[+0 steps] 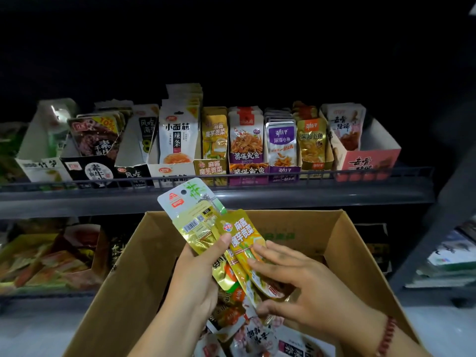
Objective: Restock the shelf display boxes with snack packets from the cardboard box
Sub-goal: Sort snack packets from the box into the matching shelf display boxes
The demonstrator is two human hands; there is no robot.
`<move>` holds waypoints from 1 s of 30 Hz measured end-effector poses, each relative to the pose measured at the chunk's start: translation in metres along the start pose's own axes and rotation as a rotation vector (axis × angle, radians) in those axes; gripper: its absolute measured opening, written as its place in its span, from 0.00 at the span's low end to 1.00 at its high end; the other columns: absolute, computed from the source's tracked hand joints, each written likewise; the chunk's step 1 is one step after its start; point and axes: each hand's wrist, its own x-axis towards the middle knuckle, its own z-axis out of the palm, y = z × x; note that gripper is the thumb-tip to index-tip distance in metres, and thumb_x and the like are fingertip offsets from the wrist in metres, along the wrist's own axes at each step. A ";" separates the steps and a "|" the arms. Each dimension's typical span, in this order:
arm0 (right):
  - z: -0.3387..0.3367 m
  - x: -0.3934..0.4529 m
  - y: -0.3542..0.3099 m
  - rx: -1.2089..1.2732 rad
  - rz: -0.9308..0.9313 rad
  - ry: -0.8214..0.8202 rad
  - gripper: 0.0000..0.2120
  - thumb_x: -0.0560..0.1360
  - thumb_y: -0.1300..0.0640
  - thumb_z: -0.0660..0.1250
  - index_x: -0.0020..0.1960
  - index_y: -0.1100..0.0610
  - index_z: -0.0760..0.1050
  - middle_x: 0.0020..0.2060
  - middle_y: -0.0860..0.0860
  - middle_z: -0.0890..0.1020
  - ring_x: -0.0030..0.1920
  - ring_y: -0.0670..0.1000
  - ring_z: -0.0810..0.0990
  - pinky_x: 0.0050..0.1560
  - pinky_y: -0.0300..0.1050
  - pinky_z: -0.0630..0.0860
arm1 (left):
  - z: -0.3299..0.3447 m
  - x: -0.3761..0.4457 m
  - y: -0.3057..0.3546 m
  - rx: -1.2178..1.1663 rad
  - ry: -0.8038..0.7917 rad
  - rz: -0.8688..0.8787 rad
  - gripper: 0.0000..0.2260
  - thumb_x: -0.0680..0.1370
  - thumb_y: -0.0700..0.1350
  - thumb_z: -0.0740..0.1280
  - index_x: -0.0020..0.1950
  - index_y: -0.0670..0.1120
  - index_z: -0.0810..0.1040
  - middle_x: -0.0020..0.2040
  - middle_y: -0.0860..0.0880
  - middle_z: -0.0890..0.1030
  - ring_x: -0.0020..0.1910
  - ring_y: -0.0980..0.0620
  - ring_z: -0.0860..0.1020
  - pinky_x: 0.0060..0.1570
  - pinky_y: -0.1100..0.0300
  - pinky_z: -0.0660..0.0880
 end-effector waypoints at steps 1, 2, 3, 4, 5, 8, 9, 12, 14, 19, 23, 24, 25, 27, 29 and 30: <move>0.001 0.001 0.002 0.010 -0.008 -0.008 0.30 0.61 0.20 0.50 0.62 0.22 0.55 0.66 0.19 0.50 0.71 0.28 0.42 0.68 0.28 0.43 | 0.000 0.000 0.000 -0.003 -0.008 -0.007 0.23 0.65 0.38 0.71 0.60 0.42 0.77 0.53 0.40 0.84 0.52 0.40 0.83 0.54 0.40 0.77; 0.001 0.001 0.003 0.019 -0.016 -0.015 0.30 0.62 0.20 0.52 0.63 0.22 0.55 0.66 0.19 0.50 0.71 0.28 0.42 0.69 0.28 0.43 | -0.001 0.000 0.000 -0.011 -0.013 -0.014 0.22 0.65 0.38 0.71 0.60 0.42 0.77 0.53 0.40 0.84 0.51 0.40 0.83 0.53 0.41 0.77; 0.000 0.001 0.003 0.025 -0.025 -0.021 0.31 0.62 0.21 0.53 0.64 0.23 0.56 0.66 0.19 0.50 0.71 0.28 0.42 0.69 0.29 0.44 | -0.001 0.001 0.000 -0.018 -0.010 -0.020 0.22 0.66 0.38 0.71 0.60 0.42 0.77 0.53 0.40 0.84 0.52 0.39 0.83 0.53 0.41 0.78; 0.001 0.001 0.003 0.024 -0.031 -0.028 0.32 0.62 0.22 0.56 0.64 0.24 0.56 0.67 0.20 0.50 0.71 0.29 0.42 0.70 0.32 0.45 | -0.002 0.001 0.000 -0.018 -0.005 -0.022 0.22 0.67 0.38 0.70 0.61 0.41 0.76 0.53 0.39 0.84 0.52 0.39 0.83 0.52 0.41 0.78; 0.000 0.000 0.003 0.018 -0.037 -0.032 0.33 0.61 0.23 0.58 0.65 0.25 0.57 0.67 0.20 0.51 0.71 0.29 0.42 0.71 0.34 0.46 | -0.002 0.002 -0.001 -0.011 0.004 -0.014 0.20 0.69 0.37 0.70 0.61 0.41 0.76 0.53 0.39 0.84 0.52 0.39 0.82 0.51 0.42 0.78; 0.000 0.001 -0.003 0.054 -0.031 0.055 0.33 0.62 0.23 0.59 0.66 0.28 0.62 0.68 0.21 0.54 0.72 0.30 0.46 0.70 0.37 0.51 | -0.003 0.005 -0.002 0.052 0.042 0.053 0.15 0.74 0.34 0.69 0.59 0.43 0.78 0.50 0.43 0.85 0.49 0.43 0.84 0.49 0.45 0.79; 0.001 0.002 -0.005 0.089 -0.013 0.111 0.31 0.64 0.24 0.58 0.65 0.30 0.66 0.67 0.21 0.58 0.71 0.31 0.51 0.70 0.36 0.53 | -0.003 0.005 -0.003 0.071 0.054 0.074 0.14 0.74 0.34 0.69 0.58 0.44 0.78 0.48 0.44 0.86 0.47 0.46 0.84 0.49 0.46 0.79; 0.005 0.003 -0.002 0.124 0.002 0.345 0.23 0.71 0.31 0.61 0.62 0.39 0.75 0.61 0.28 0.72 0.66 0.34 0.68 0.66 0.34 0.66 | -0.001 0.003 -0.003 0.108 0.055 0.107 0.15 0.74 0.33 0.69 0.59 0.45 0.78 0.50 0.45 0.85 0.49 0.47 0.84 0.53 0.45 0.78; 0.001 0.004 -0.006 0.197 0.058 0.434 0.17 0.72 0.41 0.67 0.61 0.37 0.75 0.59 0.31 0.76 0.61 0.35 0.73 0.62 0.35 0.72 | -0.001 0.002 -0.003 0.132 0.044 0.133 0.15 0.74 0.33 0.69 0.59 0.45 0.78 0.50 0.47 0.85 0.49 0.48 0.84 0.50 0.49 0.78; -0.012 0.017 -0.019 0.487 0.285 0.305 0.29 0.70 0.53 0.74 0.64 0.37 0.64 0.53 0.36 0.77 0.49 0.32 0.76 0.47 0.28 0.74 | 0.004 -0.004 0.000 0.167 -0.016 0.150 0.17 0.73 0.32 0.70 0.60 0.44 0.78 0.50 0.46 0.85 0.47 0.49 0.84 0.48 0.49 0.80; -0.011 0.030 -0.020 0.686 0.392 0.294 0.20 0.68 0.58 0.76 0.56 0.51 0.74 0.49 0.48 0.84 0.47 0.44 0.83 0.54 0.46 0.79 | 0.008 -0.009 0.005 0.155 -0.060 0.155 0.19 0.70 0.37 0.72 0.61 0.43 0.77 0.52 0.44 0.85 0.50 0.45 0.84 0.51 0.45 0.80; -0.013 0.033 -0.021 0.704 0.423 0.319 0.20 0.68 0.59 0.77 0.55 0.52 0.74 0.48 0.48 0.84 0.48 0.45 0.83 0.54 0.47 0.79 | 0.008 -0.009 0.007 0.147 -0.060 0.162 0.18 0.71 0.37 0.71 0.60 0.44 0.78 0.51 0.45 0.85 0.49 0.47 0.84 0.47 0.48 0.81; -0.015 0.036 -0.022 0.722 0.451 0.346 0.19 0.68 0.60 0.77 0.55 0.52 0.74 0.48 0.48 0.84 0.48 0.46 0.83 0.54 0.47 0.79 | 0.008 -0.008 0.010 0.133 -0.056 0.172 0.15 0.73 0.36 0.70 0.59 0.46 0.78 0.51 0.46 0.85 0.48 0.49 0.84 0.44 0.51 0.81; -0.020 0.043 -0.024 0.748 0.491 0.379 0.18 0.69 0.60 0.76 0.54 0.52 0.73 0.47 0.48 0.84 0.46 0.46 0.84 0.51 0.46 0.80 | 0.008 -0.006 0.019 0.104 -0.039 0.187 0.13 0.75 0.35 0.69 0.56 0.47 0.78 0.48 0.49 0.86 0.45 0.52 0.85 0.38 0.56 0.80; -0.027 0.050 -0.026 0.773 0.497 0.398 0.17 0.70 0.61 0.74 0.54 0.51 0.72 0.47 0.49 0.84 0.46 0.46 0.84 0.50 0.46 0.80 | 0.006 -0.002 0.030 0.100 -0.017 0.212 0.11 0.75 0.35 0.69 0.53 0.49 0.78 0.43 0.53 0.86 0.41 0.55 0.85 0.34 0.60 0.79; -0.031 0.055 -0.026 0.775 0.495 0.402 0.17 0.71 0.61 0.73 0.55 0.51 0.71 0.47 0.49 0.84 0.46 0.47 0.84 0.50 0.46 0.80 | 0.005 0.000 0.036 0.105 -0.004 0.228 0.11 0.75 0.35 0.69 0.52 0.50 0.78 0.41 0.54 0.86 0.39 0.56 0.84 0.35 0.60 0.79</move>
